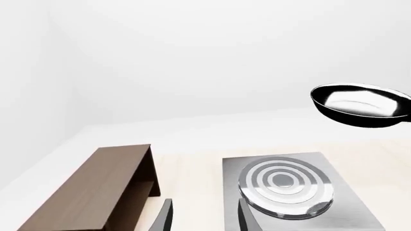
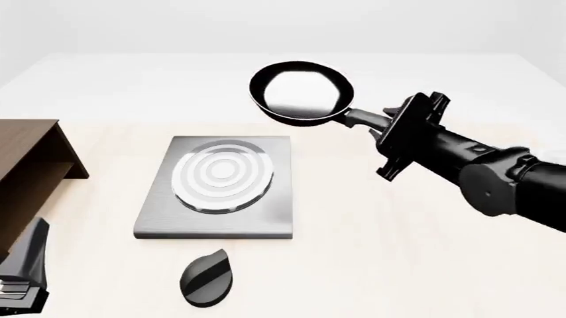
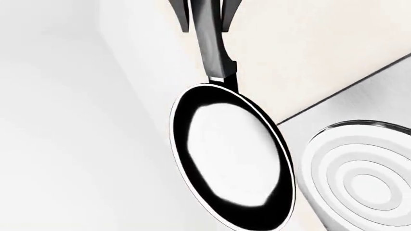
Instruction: Turn on the stove and put the frying pan on it.
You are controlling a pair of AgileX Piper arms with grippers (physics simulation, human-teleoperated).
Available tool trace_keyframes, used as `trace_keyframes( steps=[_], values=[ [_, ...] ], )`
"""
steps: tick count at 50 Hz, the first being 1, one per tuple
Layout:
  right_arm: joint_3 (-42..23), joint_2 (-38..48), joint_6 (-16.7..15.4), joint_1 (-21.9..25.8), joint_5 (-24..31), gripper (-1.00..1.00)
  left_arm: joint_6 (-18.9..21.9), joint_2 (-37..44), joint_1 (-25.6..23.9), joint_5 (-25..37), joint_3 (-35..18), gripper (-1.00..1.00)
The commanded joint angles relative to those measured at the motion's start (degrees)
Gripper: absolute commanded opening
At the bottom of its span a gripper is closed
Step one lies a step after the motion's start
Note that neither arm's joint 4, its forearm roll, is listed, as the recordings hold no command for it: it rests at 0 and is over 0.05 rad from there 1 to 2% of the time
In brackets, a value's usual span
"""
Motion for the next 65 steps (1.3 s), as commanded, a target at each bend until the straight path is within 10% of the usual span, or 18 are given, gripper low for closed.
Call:
trace_keyframes(
  steps=[1,24,65],
  values=[
    [-7.5,8.7,2.5,5.6,-1.8,-1.00,-0.1,0.0,0.3,-0.4,0.6,1.00],
    [-6.8,18.3,3.2,15.0,-8.9,-1.00,-1.1,0.0,0.5,-0.7,1.4,1.00],
    [-2.2,26.2,2.0,17.3,-17.0,-1.00,-1.9,0.0,0.6,-0.6,1.0,1.00]
  ],
)
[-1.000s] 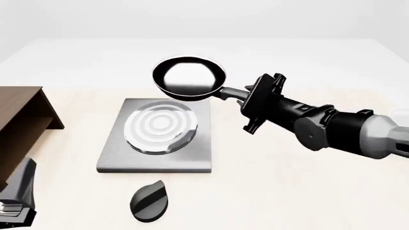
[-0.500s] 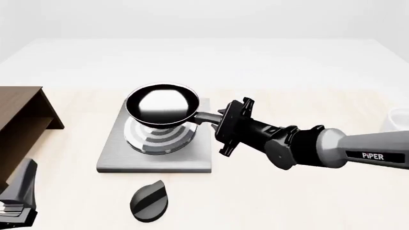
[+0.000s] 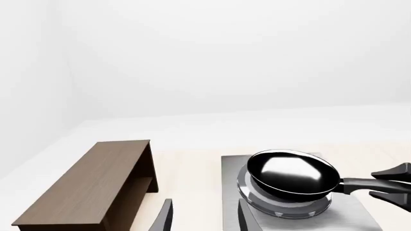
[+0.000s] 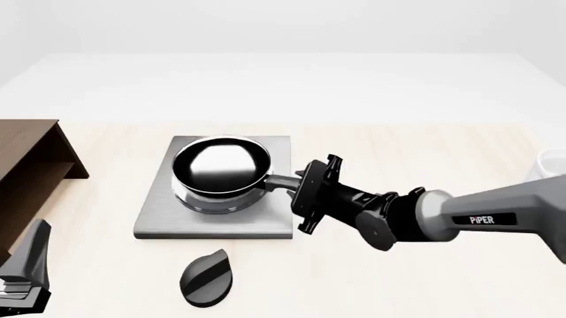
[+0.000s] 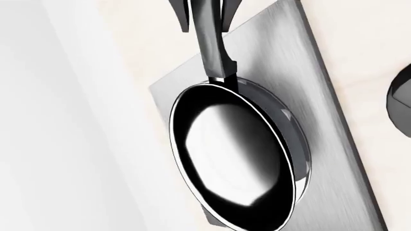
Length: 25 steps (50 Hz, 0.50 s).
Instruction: Turn on the stove and put the frying pan on it.
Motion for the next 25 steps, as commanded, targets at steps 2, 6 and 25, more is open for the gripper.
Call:
trace_keyframes(
  steps=[2,6,25],
  values=[
    [0.0,1.2,-0.1,0.3,-2.9,-1.00,-0.3,0.0,0.1,-0.1,0.0,1.00],
    [0.7,1.2,-0.2,0.3,-3.3,-1.00,-0.3,0.0,0.0,-0.1,0.0,1.00],
    [11.3,-15.1,-0.6,1.8,0.4,1.00,-0.1,0.0,-0.2,0.0,-0.3,1.00]
  ],
)
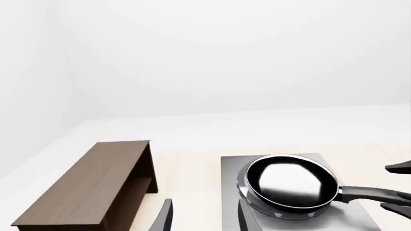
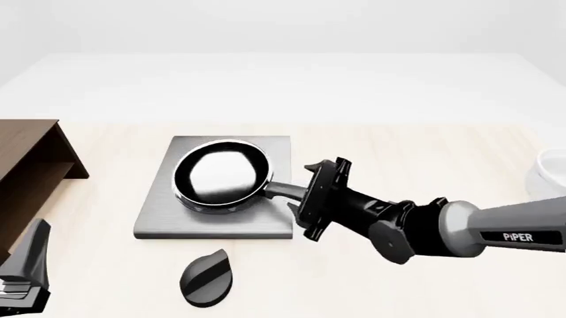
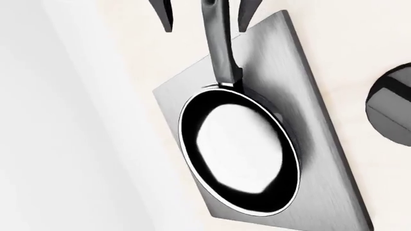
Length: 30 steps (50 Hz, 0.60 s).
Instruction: Turn on the stove and put the frying pan on it.
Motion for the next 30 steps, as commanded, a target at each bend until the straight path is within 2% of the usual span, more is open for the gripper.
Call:
trace_keyframes(
  steps=[1,13,19,22,24,25,28,30],
  values=[
    [6.7,-10.9,-0.3,0.4,1.9,1.00,0.0,0.0,-0.2,0.1,-0.1,1.00],
    [10.8,-22.0,0.2,1.4,7.5,1.00,0.3,0.0,-0.2,0.5,-0.3,1.00],
    [12.1,-30.4,2.9,1.3,12.0,1.00,0.4,0.0,-0.1,0.3,-0.1,1.00],
    [12.6,-35.6,4.4,1.1,15.1,1.00,0.5,0.0,-0.1,0.3,-0.1,1.00],
    [12.4,-42.9,6.8,0.3,20.0,1.00,0.5,0.0,-0.1,0.3,-0.1,1.00],
    [12.7,-44.6,6.9,-0.2,20.8,1.00,0.5,0.0,-0.1,0.3,0.0,1.00],
    [12.4,-53.0,9.1,-2.4,26.4,1.00,0.7,0.0,0.0,0.3,0.0,1.00],
    [12.8,-58.5,9.4,-4.2,29.3,1.00,0.8,0.0,-0.1,0.3,0.1,1.00]
  ],
)
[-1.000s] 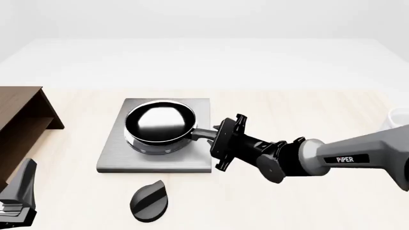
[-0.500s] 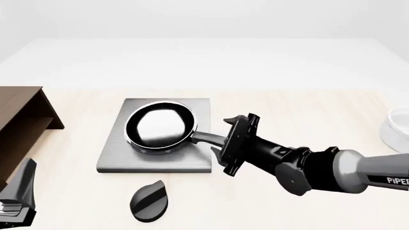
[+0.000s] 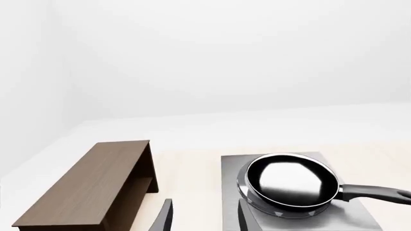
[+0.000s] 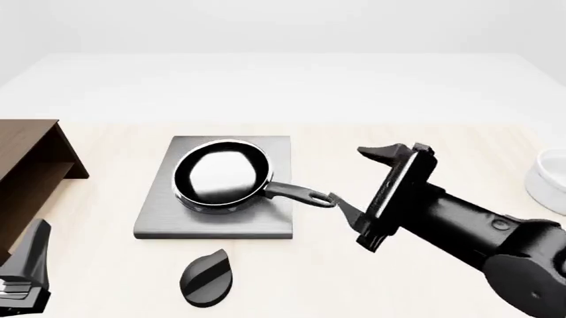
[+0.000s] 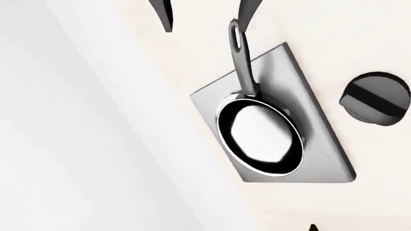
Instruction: Turn on the stove and put the frying pan on it.
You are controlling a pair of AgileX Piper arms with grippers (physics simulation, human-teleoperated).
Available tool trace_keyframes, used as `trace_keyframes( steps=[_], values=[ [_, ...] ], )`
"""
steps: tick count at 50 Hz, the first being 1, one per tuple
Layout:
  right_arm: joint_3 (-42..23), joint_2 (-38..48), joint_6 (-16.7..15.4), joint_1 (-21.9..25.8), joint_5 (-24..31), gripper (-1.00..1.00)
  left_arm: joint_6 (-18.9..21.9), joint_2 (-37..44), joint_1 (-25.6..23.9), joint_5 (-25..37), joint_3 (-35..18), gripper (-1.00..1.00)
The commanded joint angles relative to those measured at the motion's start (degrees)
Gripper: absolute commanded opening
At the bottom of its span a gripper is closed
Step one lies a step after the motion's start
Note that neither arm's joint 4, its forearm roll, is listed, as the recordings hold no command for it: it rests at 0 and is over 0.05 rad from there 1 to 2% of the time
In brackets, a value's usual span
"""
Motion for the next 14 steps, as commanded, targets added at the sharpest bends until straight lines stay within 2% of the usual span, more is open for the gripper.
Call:
trace_keyframes(
  steps=[1,2,3,4,6,7,10,12,14],
  values=[
    [1.1,-24.9,6.2,-5.0,15.4,1.00,0.4,0.0,0.0,-0.2,0.4,1.00],
    [0.7,-28.5,8.2,-6.4,18.2,1.00,0.6,0.0,-0.1,-0.2,0.5,1.00],
    [0.7,-28.6,8.2,-6.4,18.3,1.00,0.6,0.0,-0.1,-0.2,0.5,1.00],
    [1.8,-34.2,10.1,-9.8,21.3,1.00,0.8,0.0,-0.2,-0.2,0.5,1.00],
    [3.4,-38.5,12.8,-11.8,23.1,1.00,1.0,0.0,-0.1,-0.2,0.6,1.00],
    [5.0,-42.0,15.8,-13.5,23.8,1.00,1.1,0.0,-0.1,-0.1,0.5,1.00],
    [9.4,-50.7,19.3,-17.4,23.9,1.00,1.4,0.0,-0.2,-0.1,0.5,1.00],
    [14.5,-59.8,23.2,-21.2,25.0,1.00,1.5,0.0,0.0,-0.3,0.7,1.00],
    [15.8,-59.8,24.2,-22.3,24.1,1.00,1.5,0.0,0.2,-0.2,0.6,1.00]
  ],
)
